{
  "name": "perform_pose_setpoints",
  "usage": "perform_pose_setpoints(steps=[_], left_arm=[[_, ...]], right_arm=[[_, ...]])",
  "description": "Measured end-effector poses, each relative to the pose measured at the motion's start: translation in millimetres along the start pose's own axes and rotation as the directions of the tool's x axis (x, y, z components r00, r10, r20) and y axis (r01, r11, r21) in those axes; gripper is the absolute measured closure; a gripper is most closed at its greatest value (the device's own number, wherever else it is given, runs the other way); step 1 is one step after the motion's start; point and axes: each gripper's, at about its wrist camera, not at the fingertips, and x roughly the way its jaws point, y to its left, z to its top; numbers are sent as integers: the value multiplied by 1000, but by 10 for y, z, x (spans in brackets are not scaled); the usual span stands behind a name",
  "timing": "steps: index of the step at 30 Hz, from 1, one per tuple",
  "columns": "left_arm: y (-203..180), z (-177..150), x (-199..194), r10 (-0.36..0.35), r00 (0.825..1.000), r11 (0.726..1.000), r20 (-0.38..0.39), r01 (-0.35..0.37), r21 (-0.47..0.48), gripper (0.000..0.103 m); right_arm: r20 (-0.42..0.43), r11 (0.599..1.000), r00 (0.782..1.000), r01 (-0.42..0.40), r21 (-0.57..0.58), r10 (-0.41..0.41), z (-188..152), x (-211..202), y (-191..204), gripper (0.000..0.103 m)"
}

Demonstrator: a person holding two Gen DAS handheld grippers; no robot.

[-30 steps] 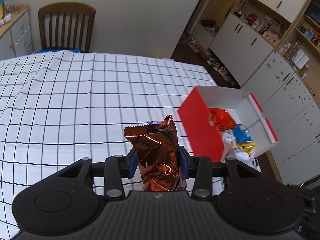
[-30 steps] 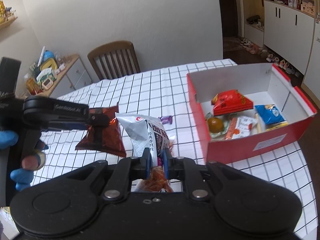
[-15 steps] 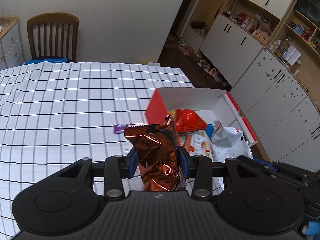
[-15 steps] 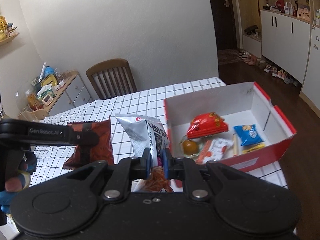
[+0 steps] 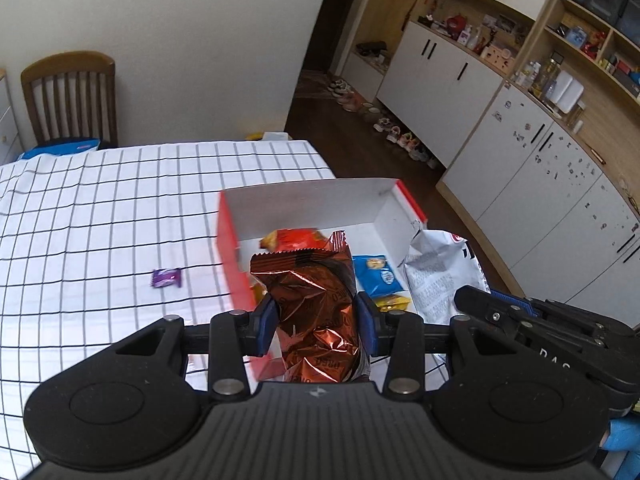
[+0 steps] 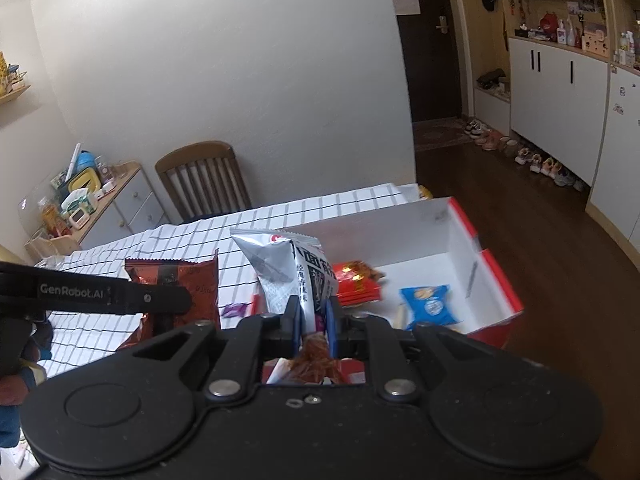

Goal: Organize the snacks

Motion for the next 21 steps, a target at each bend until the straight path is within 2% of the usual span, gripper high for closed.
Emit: perform_pose_setpoints(steps=[11, 21], left_arm=[[-417, 55, 314, -2, 1000, 999, -26, 3, 41, 62], [-553, 192, 693, 34, 998, 997, -50, -30, 72, 62]], right_arm=[[12, 999, 999, 46, 29, -47, 59, -19, -504, 92], [-8, 992, 994, 113, 48, -113, 135, 179, -826, 92]])
